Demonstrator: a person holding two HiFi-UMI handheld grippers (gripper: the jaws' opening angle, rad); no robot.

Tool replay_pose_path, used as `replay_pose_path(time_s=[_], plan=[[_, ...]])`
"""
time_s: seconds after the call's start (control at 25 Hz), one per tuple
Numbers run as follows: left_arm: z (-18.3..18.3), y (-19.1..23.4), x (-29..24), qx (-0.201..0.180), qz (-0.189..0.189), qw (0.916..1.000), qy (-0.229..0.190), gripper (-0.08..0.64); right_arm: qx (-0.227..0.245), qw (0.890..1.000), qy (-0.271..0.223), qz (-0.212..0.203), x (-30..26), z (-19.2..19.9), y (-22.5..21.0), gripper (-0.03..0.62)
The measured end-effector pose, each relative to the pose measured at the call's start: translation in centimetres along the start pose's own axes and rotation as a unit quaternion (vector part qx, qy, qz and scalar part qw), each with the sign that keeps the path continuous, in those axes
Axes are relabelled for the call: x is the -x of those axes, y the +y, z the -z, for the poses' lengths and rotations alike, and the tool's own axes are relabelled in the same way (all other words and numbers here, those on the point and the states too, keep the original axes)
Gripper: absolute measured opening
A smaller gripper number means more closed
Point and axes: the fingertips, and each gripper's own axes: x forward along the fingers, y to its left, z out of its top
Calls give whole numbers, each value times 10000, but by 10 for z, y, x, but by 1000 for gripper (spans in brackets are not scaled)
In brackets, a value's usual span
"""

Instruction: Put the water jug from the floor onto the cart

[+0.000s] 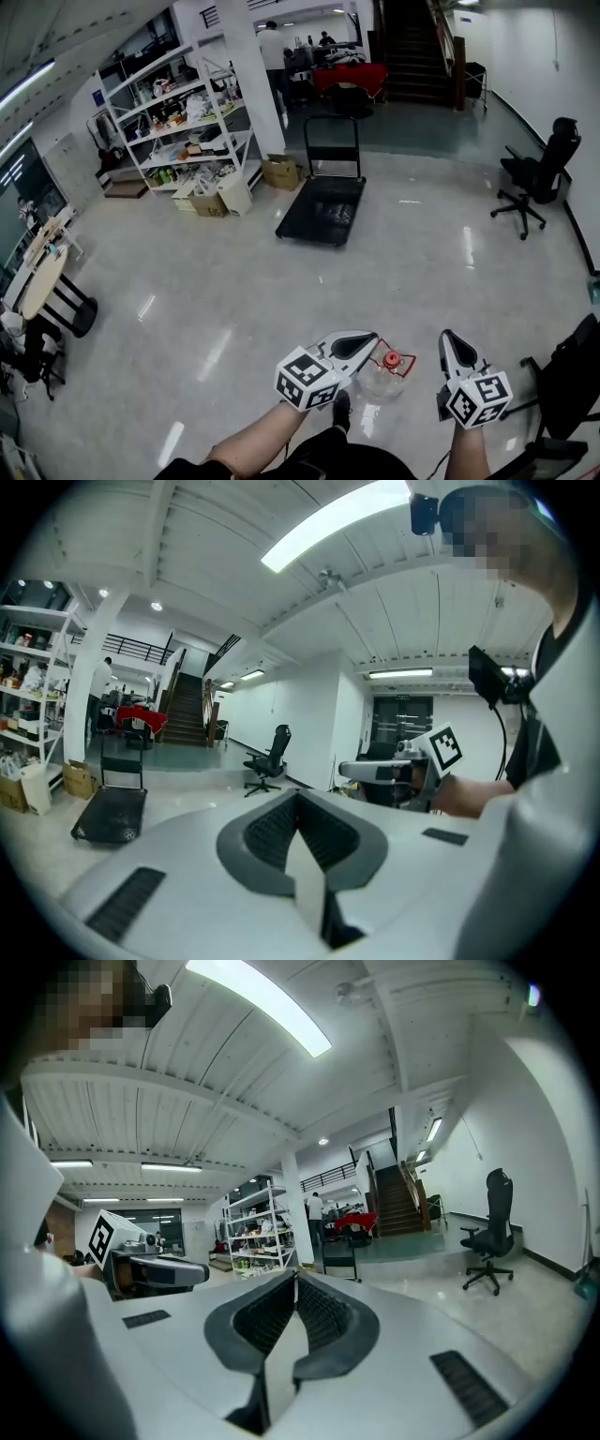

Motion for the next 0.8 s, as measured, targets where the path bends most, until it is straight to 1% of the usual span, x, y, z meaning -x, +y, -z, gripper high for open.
replay_pose_path(time_s=[0.16,0.28,0.32,0.4,0.56,0.68,0.8], plan=[[5,44,-37,-115,224,9997,-46,-2,95,9998,-11,186,-45,3,-28,5],[-4,84,-56,-337,366,9987,-90,-2,111,9994,-85,313,-83,-10,-42,5],[-8,99,-62,-335,413,9985,-107,-2,103,9992,-101,375,-96,-14,-47,5],[-10,124,-74,-182,513,9985,-84,-2,53,9985,-74,533,-114,-17,-58,5],[-12,158,-106,126,741,9971,82,-2,-93,9971,79,756,-140,-19,-88,5],[2,161,-138,402,764,9957,325,-2,-330,9953,388,820,-143,3,-121,6],[30,164,-175,448,705,9944,640,-2,-513,9933,602,848,-148,33,-158,14]])
